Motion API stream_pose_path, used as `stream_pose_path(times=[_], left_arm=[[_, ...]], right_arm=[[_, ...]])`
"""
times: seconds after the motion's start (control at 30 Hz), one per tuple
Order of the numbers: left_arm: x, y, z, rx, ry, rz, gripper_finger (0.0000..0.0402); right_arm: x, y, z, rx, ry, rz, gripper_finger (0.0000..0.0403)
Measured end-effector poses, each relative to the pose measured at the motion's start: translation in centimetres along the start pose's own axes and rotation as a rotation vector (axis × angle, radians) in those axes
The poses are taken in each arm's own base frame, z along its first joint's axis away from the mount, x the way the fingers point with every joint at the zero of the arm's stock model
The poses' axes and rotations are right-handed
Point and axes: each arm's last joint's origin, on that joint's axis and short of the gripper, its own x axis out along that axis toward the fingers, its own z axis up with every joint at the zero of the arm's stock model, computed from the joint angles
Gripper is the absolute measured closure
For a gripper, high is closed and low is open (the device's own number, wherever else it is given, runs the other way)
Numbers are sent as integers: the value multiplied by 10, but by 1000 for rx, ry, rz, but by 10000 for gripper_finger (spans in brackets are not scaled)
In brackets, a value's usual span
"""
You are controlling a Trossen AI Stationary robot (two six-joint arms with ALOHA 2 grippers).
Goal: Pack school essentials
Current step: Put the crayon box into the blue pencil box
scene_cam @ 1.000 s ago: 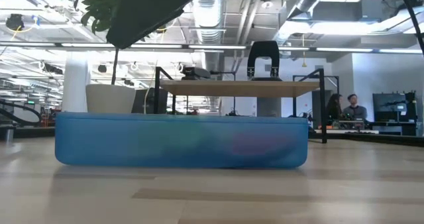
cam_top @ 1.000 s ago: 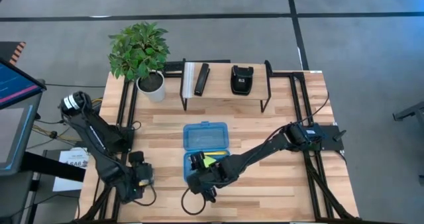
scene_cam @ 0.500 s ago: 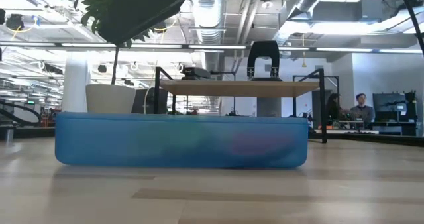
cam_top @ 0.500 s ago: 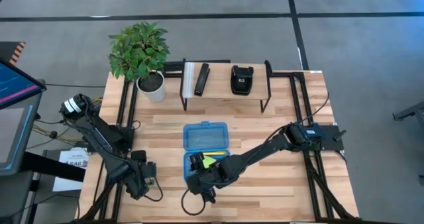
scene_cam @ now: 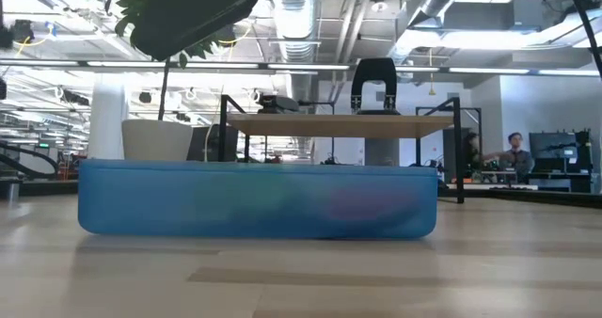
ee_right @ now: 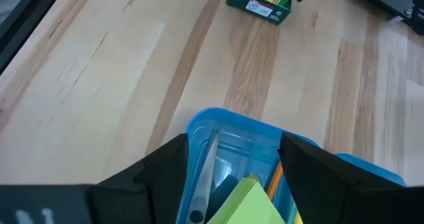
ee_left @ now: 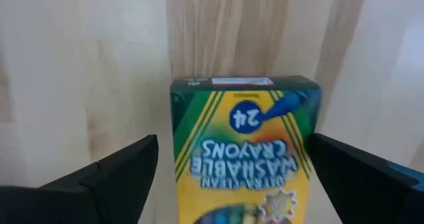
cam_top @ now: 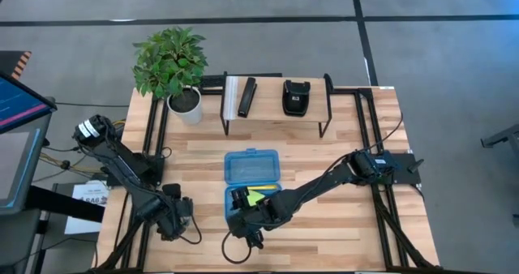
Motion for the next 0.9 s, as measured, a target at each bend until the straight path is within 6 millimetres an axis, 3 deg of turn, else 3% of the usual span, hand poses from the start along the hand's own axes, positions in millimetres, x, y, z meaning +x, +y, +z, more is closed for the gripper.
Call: stream_pose_path(times=[0.2,0.53,0.67,0.9], left_arm=[[21,5,-4,-16,20,-89,28],[22,5,-4,-3,24,-101,43],[22,6,-4,-13,36,-102,102],[11,-4,2,3,73,-192,281]], right_arm=[[0,0,0,0,0,0,148],[0,-1,1,1,-7,-2,148],[1,-1,0,1,-6,-2,148],[1,-1,0,-12,-3,-8,148]])
